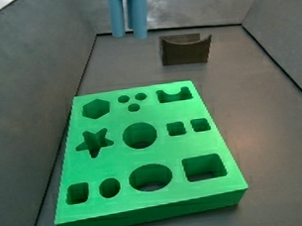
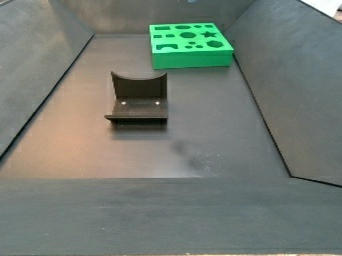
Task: Pick up the 3 prong object. Move up. Move to above the board. Insert the 3 prong object.
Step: Insert the 3 prong object.
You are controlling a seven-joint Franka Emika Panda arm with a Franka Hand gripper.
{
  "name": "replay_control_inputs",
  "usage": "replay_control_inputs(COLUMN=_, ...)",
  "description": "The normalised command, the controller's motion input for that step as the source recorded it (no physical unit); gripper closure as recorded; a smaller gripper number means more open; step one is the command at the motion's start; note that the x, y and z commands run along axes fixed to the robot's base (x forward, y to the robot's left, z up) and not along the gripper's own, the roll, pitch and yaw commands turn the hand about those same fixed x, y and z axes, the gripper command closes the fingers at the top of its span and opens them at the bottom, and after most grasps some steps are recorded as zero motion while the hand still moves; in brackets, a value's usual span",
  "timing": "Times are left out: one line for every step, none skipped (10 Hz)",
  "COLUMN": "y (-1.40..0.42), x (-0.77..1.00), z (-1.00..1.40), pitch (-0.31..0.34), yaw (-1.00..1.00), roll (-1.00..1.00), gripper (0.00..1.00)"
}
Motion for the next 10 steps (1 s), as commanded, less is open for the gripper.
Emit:
replay_control_inputs(y=0.00, x=0.00, z=-0.21, pitch=-0.004, yaw=-1.00, roll=0.01, gripper=1.00)
replay_control_inputs(y=0.00, x=0.00, z=-0.21, pitch=-0.004, yaw=-1.00, roll=0.01, gripper=1.00)
replay_control_inputs(y=0.00, x=0.00, z=-0.22, pitch=-0.004, yaw=-1.00, roll=0.01, gripper=1.00)
replay_control_inputs(y=0.00, x=0.00, z=-0.22, pitch=-0.009, yaw=-1.00, roll=0.00, gripper=1.00)
replay_control_inputs(y=0.00, x=0.00, z=-0.23, pitch=-0.009, yaw=-1.00, roll=0.00, gripper=1.00)
replay_control_inputs(y=0.00, x=0.00, z=-0.23, pitch=-0.010, yaw=-1.00, roll=0.00, gripper=1.00)
replay_control_inputs(y=0.00, x=0.00, z=-0.23, pitch=-0.004, yaw=-1.00, roll=0.00, gripper=1.00)
replay_control_inputs(y=0.12, x=-0.29, z=0.00, pitch=-0.017, yaw=-0.66, roll=0.01, gripper=1.00)
replay_control_inputs(y=0.00, x=0.00, z=-0.05, pitch=0.000, yaw=0.00, roll=0.00, gripper=1.00)
replay_control_inputs(y=0.00, x=0.00, z=-0.43, pitch=-0.101, yaw=-0.09, roll=0.02, gripper=1.00)
